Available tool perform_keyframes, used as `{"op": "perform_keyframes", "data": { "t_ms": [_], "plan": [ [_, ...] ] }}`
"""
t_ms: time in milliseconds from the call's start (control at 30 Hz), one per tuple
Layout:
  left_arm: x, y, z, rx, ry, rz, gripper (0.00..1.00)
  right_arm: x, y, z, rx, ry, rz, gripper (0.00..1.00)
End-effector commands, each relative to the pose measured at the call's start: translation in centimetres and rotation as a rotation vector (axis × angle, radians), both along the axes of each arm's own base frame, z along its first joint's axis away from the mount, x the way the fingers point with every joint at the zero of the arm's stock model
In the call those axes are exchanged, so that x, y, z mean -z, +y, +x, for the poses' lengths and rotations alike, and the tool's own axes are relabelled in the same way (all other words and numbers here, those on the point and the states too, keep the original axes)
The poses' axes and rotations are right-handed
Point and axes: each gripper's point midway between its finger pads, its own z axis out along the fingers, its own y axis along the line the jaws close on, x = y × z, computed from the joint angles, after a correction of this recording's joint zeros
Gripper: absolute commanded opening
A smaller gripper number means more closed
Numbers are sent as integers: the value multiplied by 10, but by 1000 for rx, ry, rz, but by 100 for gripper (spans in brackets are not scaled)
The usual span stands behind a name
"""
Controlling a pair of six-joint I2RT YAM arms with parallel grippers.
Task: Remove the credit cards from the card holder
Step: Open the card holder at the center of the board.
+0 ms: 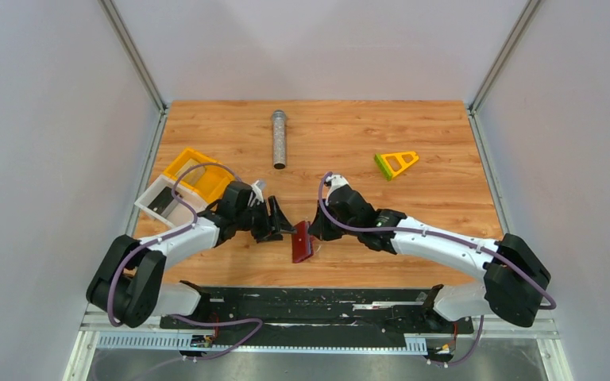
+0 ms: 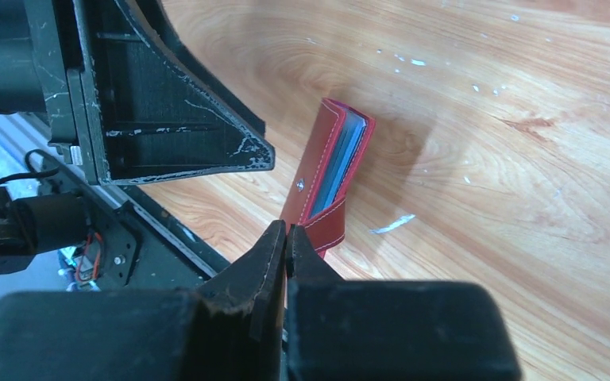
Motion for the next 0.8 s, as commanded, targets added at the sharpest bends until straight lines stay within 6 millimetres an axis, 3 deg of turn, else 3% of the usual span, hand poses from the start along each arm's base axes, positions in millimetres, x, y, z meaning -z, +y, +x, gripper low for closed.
{"op": "perform_keyframes", "data": {
  "t_ms": [0, 200, 367, 433, 700, 767],
  "plan": [
    [-32, -10, 8, 50, -106, -59, 69, -34, 14, 2, -52, -65, 119, 0],
    [-36, -12, 7, 75, -128, -74, 73, -34, 18, 3, -55, -55, 121, 0],
    [-19, -4, 4, 74, -107, -11, 72, -27, 8, 2, -19, -50, 99, 0],
    [-13, -2, 3, 77, -101, 8, 69, -22, 0, 2, 1, -42, 83, 0],
    [0, 9, 0, 74, -94, 83, 38, 13, -37, 4, 108, 4, -14, 0],
    [2, 11, 0, 76, -96, 96, 35, 18, -41, 1, 109, 16, -24, 0]
  ]
}}
